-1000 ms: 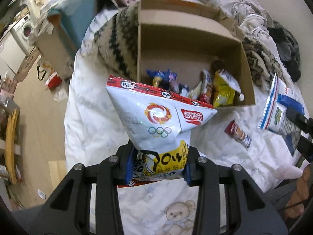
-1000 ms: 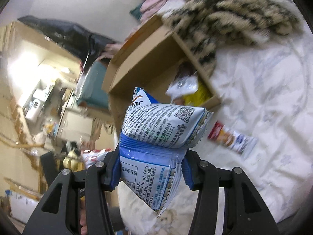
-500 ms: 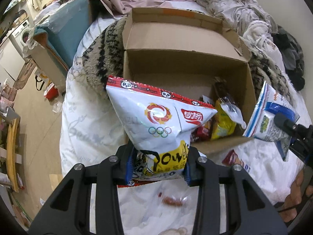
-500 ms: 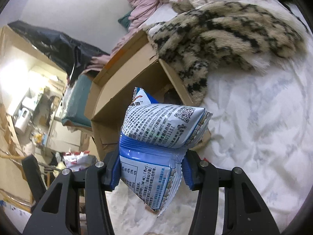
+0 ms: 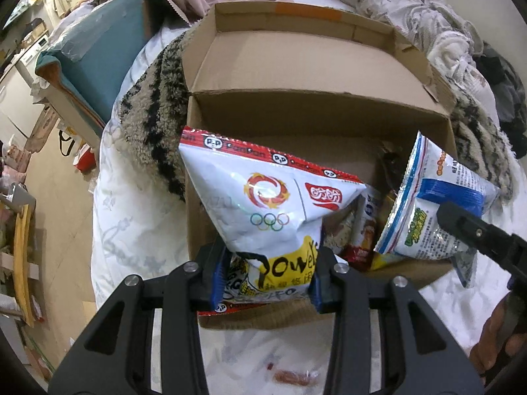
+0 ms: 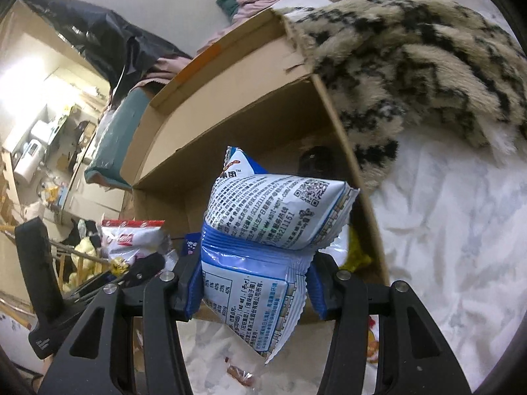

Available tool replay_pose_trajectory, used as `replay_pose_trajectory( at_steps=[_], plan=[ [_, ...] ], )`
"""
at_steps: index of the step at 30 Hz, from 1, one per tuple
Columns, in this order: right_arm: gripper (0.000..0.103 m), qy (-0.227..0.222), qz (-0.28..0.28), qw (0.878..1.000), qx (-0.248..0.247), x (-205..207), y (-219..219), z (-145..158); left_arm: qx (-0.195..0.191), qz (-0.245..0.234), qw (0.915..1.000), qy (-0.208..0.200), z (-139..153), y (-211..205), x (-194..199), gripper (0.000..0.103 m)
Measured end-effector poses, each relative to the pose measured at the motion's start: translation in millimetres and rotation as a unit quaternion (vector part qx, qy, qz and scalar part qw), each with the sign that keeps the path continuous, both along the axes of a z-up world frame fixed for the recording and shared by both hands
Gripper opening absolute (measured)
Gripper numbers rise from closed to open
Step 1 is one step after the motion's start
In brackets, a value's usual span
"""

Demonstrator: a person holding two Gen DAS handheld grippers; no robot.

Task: Organize snacks
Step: 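Lower both bags into the box and open both grippers, then withdraw both grippers toward the last two snacks on the sheet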

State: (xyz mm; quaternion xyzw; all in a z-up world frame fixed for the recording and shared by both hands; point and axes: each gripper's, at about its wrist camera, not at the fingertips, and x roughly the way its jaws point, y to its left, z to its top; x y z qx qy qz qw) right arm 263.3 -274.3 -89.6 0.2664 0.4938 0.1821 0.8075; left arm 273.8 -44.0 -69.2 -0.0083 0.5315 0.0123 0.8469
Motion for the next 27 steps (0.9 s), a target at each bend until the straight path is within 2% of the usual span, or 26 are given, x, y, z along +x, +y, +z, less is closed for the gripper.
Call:
replay_pose_trajectory(
  at_steps=[6,10,11,13,15,16,27],
  plan=[
    [0.057,-0.021,0.007,1.000,0.009,1.7,10.1,9.6,-0.005,-0.001,1.0000,-0.002,-3.8,0.8,6.4,0.037],
    [0.073,-0.032,-0.004,0.999,-0.003,-0.4,8.6,13.4,0.006,-0.007,0.9999,-0.005,-5.2,-3.4,7.2,0.037],
    [0.075,-0.031,-0.007,0.999,-0.003,-0.4,7.4,13.5,0.003,-0.005,1.0000,-0.003,-5.6,-2.9,7.3,0.040],
    [0.076,-0.024,-0.011,1.000,0.000,-0.3,4.2,11.9,-0.007,-0.002,1.0000,-0.001,-5.4,-1.5,6.5,0.056],
    [0.076,-0.022,-0.016,1.000,-0.001,-1.1,2.0,11.9,-0.013,0.004,0.9999,-0.010,-1.9,-0.5,3.4,0.079],
    [0.077,-0.021,-0.016,1.000,-0.002,-1.2,1.9,12.2,-0.010,0.005,0.9998,-0.014,-0.3,-0.6,1.7,0.081],
    [0.077,-0.030,-0.012,0.999,-0.019,-7.0,-1.8,17.4,-0.021,0.014,0.9993,-0.027,10.0,10.8,-14.5,0.082]
  ],
)
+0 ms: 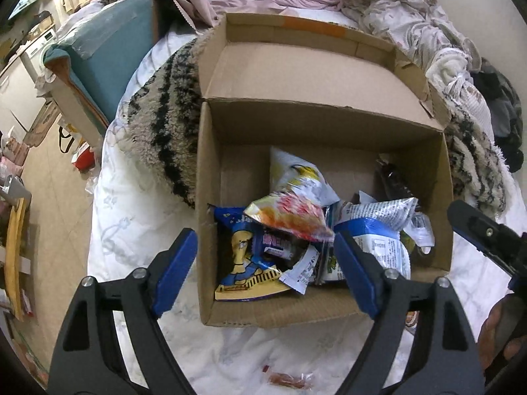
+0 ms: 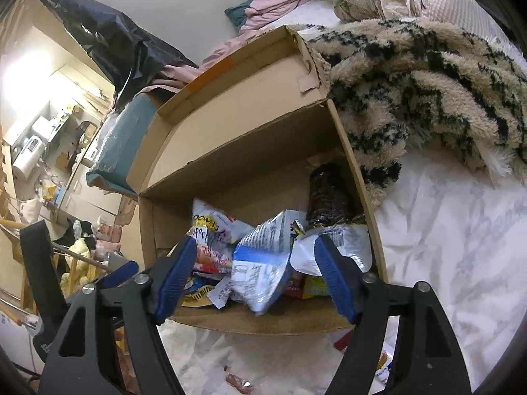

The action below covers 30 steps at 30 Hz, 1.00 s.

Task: Organize snacks
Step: 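Withdraw both grippers toward the last two snacks on the sheet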

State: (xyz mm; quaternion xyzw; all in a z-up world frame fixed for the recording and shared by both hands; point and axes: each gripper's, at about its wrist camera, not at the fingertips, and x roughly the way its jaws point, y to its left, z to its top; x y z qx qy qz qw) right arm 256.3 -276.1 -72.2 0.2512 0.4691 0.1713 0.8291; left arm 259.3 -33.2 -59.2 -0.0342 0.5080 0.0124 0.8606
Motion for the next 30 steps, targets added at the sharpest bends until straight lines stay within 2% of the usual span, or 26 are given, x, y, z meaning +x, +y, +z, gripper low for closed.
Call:
replay_pose_trajectory(
  at_steps=[9,17,20,24,27,30],
  plan=[
    [0.077,0.004,-0.012,1.000,-0.016,-13.9,-12.1,4.4,-0.026,0.017,0.9994,-0.014,8.3,17.2,-26.4,0.082],
    [0.077,0.022,-0.027,0.999,-0.009,-45.1,-28.8,13.1,-0.047,0.050,0.9976,0.006,-0.5,37.0,-66.5,0.086],
    [0.077,0.044,-0.035,0.998,-0.004,-62.6,-37.6,8.6,-0.061,0.067,0.9957,0.019,-10.4,42.8,-78.7,0.086],
    [0.077,0.065,-0.046,0.997,0.006,-82.6,-47.1,3.2,-0.070,0.083,0.9924,0.058,-36.1,40.4,-91.9,0.086],
    [0.077,0.079,-0.056,0.995,-0.002,-96.9,-55.8,-1.4,-0.088,0.077,0.9876,0.105,-65.6,29.3,-103.8,0.086],
    [0.076,0.098,-0.068,0.993,0.005,-107.4,-65.4,-9.9,-0.082,0.071,0.9809,0.161,-96.5,12.8,-116.3,0.086]
  ],
)
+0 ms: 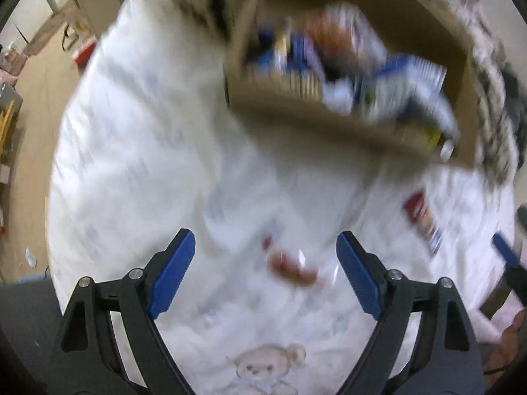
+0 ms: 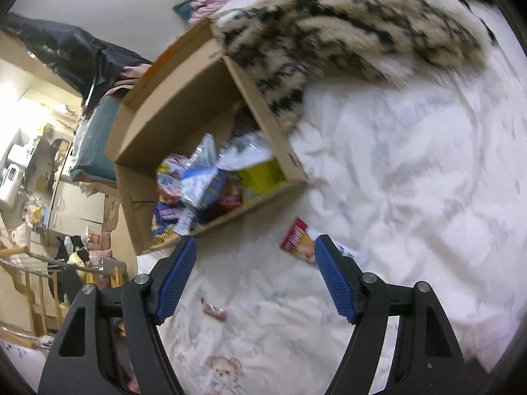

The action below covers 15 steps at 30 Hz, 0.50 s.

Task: Organize snacks
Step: 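Withdraw both grippers toward the last two snacks on the sheet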

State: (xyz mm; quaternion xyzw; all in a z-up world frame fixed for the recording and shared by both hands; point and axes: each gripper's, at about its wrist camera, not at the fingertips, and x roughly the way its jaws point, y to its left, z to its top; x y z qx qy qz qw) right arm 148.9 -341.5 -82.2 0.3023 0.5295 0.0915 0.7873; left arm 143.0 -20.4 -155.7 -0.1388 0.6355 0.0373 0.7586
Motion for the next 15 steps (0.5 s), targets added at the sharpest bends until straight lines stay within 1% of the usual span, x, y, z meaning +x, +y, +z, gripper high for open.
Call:
replay_pose_trajectory(
  at_steps=[2,4,5,6,7,9,10,11,12,13,14,15],
  plan=[
    [0.077,0.012,-0.008,1.000,0.003,-4.4,-5.5,-6.6,-0.018,0.021,0.9992,0.031,-17.3,-4.6,-7.8,0.086],
    [0.077,0.020,-0.009,1.000,0.000,-5.1,-7.6,-11.3,-0.036,0.062,0.9964,0.046,-28.3,-6.0,-13.4,0.085],
    [0.077,0.022,-0.010,1.000,-0.003,-4.9,-8.3,-12.6,-0.041,0.077,0.9951,0.047,-31.4,-7.8,-14.8,0.082],
    [0.077,0.023,-0.011,1.000,-0.005,-4.8,-8.8,-13.4,-0.043,0.082,0.9946,0.046,-34.3,-9.3,-15.7,0.077],
    [0.076,0.023,-0.013,1.000,-0.007,-4.8,-9.2,-13.9,-0.044,0.082,0.9947,0.044,-36.6,-12.5,-14.8,0.075],
    [0.077,0.022,-0.014,1.000,-0.006,-4.0,-8.6,-13.9,-0.029,0.080,0.9953,0.047,-41.4,-16.7,-13.4,0.063],
    [0.076,0.021,-0.012,1.000,-0.009,-3.3,-7.5,-13.7,-0.025,0.081,0.9952,0.048,-42.6,-16.9,-14.2,0.061],
    [0.077,0.020,-0.010,1.000,-0.012,-2.6,-6.6,-13.5,-0.022,0.082,0.9952,0.050,-42.9,-17.1,-15.2,0.051],
    [0.076,0.020,-0.008,1.000,-0.016,-2.2,-5.3,-13.6,-0.021,0.080,0.9952,0.053,-42.4,-17.6,-16.4,0.038],
    [0.077,0.020,-0.005,1.000,-0.022,-2.0,-4.0,-14.0,-0.023,0.076,0.9953,0.055,-42.0,-18.6,-16.1,0.032],
    [0.077,0.020,-0.003,1.000,-0.024,-2.2,-3.6,-14.6,-0.021,0.066,0.9959,0.057,-39.8,-20.0,-16.0,0.018],
    [0.076,0.021,-0.002,0.999,-0.025,-2.1,-2.8,-15.1,-0.018,0.060,0.9966,0.054,-35.3,-20.4,-15.0,0.016]
  ],
)
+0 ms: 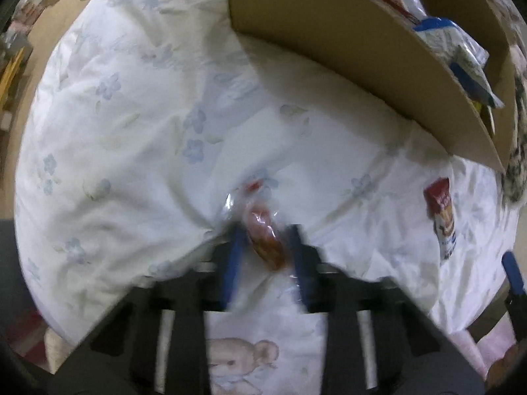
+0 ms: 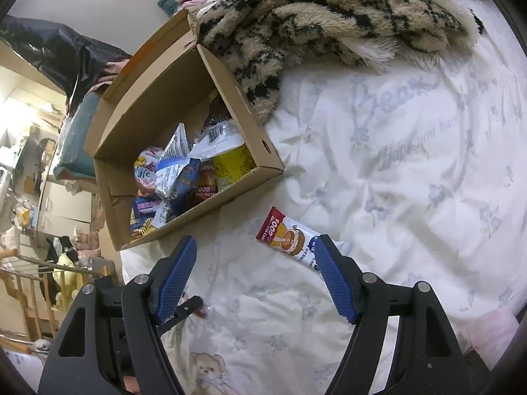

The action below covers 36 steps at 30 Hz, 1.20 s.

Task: Organize snacks
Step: 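Withdraw both grippers toward the last two snacks on the sheet, then grasp the small jerky packet with the left gripper while the right grasps the rice cake bar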

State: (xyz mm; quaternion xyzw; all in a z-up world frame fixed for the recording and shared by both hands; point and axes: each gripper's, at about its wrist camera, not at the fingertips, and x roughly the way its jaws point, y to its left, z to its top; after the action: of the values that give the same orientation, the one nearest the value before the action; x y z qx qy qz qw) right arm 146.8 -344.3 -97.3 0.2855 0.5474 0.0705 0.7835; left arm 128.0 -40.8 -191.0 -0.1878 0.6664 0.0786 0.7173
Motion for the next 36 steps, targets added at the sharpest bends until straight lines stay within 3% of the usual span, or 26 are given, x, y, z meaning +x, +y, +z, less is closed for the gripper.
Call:
replay_pose_trajectory(
  at_steps=[8,15,20,24,29,33,36],
  plan=[
    [0.077,-0.007,0.010,1.000,-0.001,1.8,6.5,2.9,0.003,-0.061,0.9978,-0.026,38.3,-8.0,0.9,0.014],
    [0.077,-0.003,0.012,1.000,-0.020,2.3,7.0,0.9,0.004,-0.125,0.9909,-0.051,76.0,-2.5,7.6,0.014],
    [0.076,0.010,0.019,0.999,-0.029,6.1,2.8,-3.9,0.028,-0.157,0.9846,-0.070,92.0,13.7,4.2,0.014],
    [0.077,0.031,-0.002,0.999,0.029,11.2,-8.3,-19.0,0.017,-0.149,0.9860,-0.073,87.4,20.9,3.9,0.014],
    [0.076,0.063,0.023,0.997,-0.042,25.3,5.9,-37.1,0.004,-0.133,0.9888,-0.068,75.3,24.1,7.7,0.014],
    [0.076,0.094,0.090,0.981,-0.144,40.7,33.3,-61.3,-0.002,-0.131,0.9892,-0.066,72.6,25.1,10.0,0.014],
    [0.076,0.111,0.112,0.978,-0.135,49.4,44.1,-80.1,0.009,-0.136,0.9884,-0.067,73.2,24.8,10.7,0.015]
  ],
)
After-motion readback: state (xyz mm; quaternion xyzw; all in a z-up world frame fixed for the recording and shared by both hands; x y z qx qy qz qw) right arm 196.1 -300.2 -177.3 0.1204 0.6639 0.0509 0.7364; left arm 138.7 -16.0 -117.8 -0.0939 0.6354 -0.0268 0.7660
